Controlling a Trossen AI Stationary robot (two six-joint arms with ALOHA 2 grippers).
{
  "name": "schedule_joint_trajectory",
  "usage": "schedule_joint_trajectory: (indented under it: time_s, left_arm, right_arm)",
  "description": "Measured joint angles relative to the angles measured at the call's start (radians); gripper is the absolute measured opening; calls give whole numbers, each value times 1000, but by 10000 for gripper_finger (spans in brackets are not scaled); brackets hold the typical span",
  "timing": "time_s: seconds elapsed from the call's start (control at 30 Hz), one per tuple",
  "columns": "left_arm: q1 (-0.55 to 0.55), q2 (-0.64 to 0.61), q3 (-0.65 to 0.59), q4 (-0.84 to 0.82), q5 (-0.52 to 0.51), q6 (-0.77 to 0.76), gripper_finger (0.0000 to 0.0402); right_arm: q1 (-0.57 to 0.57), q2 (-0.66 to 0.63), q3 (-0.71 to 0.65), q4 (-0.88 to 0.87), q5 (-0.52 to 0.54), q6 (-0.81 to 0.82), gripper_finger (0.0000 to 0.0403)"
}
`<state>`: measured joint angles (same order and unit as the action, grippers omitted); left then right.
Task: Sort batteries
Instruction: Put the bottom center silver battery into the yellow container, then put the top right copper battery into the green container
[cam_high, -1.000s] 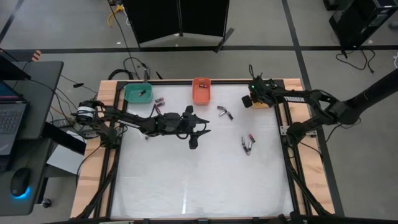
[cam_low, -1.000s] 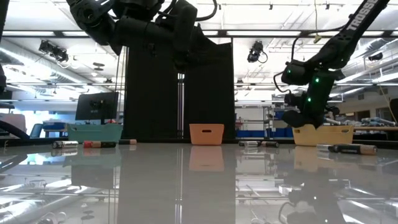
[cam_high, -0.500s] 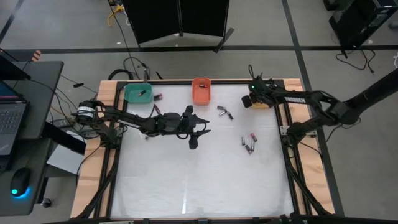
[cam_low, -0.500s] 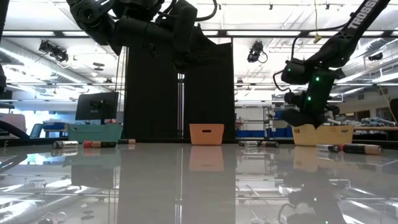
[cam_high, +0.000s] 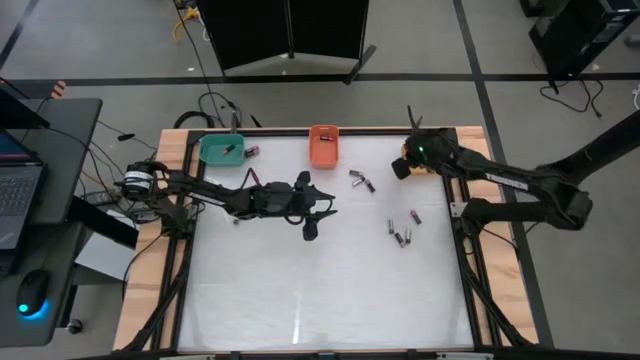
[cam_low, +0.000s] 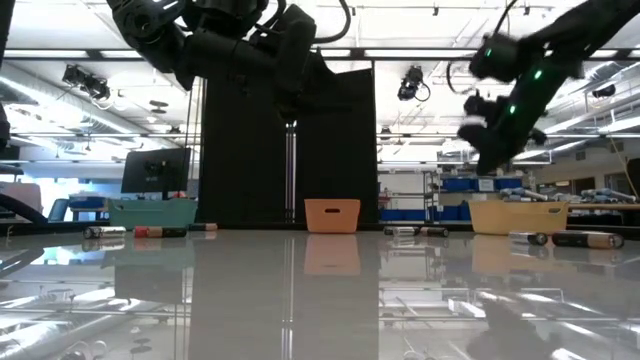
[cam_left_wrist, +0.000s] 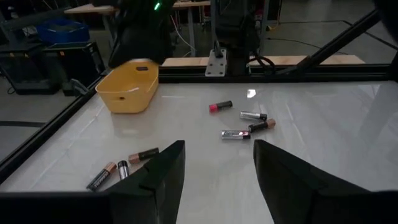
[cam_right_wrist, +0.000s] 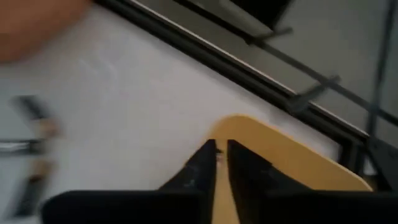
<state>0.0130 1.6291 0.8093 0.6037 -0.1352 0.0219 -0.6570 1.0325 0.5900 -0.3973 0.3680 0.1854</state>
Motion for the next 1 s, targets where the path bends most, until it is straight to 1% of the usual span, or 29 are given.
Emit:
schedule_joint_trajectory:
  time_s: [0.07, 0.1, 0.23, 0.33, 0.47, 0.57, 0.7, 0.8, 0.9, 1.0]
  left_arm:
    - [0, 0, 0, -3, 0, 0, 198]
    - [0, 0, 0, -3, 0, 1, 198]
    - [0, 0, 0, -5, -1, 14, 198]
    - [0, 0, 0, -5, -1, 23, 198]
    - [0, 0, 0, -5, -1, 27, 198]
    - [0, 0, 0, -11, -1, 30, 198]
    - [0, 0, 0, -39, -1, 31, 198]
    - [0, 0, 0, -70, -1, 31, 198]
    - [0, 0, 0, -98, -1, 31, 198]
    - [0, 0, 0, -112, -6, 31, 198]
  right_arm:
    - [65, -51, 0, -31, -16, 23, 13]
    - [101, -71, 0, -45, -23, 37, 10]
    - [250, -112, 0, -102, -44, 137, 24]
    - [362, -109, 0, -138, -50, 226, 29]
    - [502, -84, 0, -153, -52, 354, 17]
    - [586, -63, 0, -152, -52, 449, 17]
    - [666, -36, 0, -151, -52, 517, 39]
    - [699, -15, 0, -141, -51, 561, 59]
    - [717, 27, 0, -80, -29, 572, 78]
    - [715, 91, 0, 16, -21, 549, 96]
